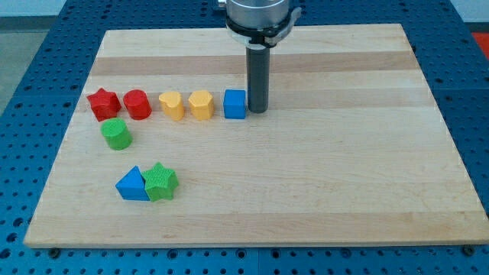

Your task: Push the green circle below the yellow heart

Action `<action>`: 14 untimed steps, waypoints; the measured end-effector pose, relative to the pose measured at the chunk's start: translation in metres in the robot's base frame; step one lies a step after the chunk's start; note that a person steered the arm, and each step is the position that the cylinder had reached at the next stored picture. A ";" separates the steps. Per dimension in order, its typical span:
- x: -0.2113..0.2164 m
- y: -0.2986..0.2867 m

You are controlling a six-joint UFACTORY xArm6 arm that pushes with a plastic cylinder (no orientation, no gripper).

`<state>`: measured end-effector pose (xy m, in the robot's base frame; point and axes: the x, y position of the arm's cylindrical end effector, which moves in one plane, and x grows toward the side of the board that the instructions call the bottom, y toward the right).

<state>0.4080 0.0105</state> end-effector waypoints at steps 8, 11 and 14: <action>0.090 -0.262; 0.060 -0.307; 0.056 -0.230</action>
<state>0.4637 -0.2196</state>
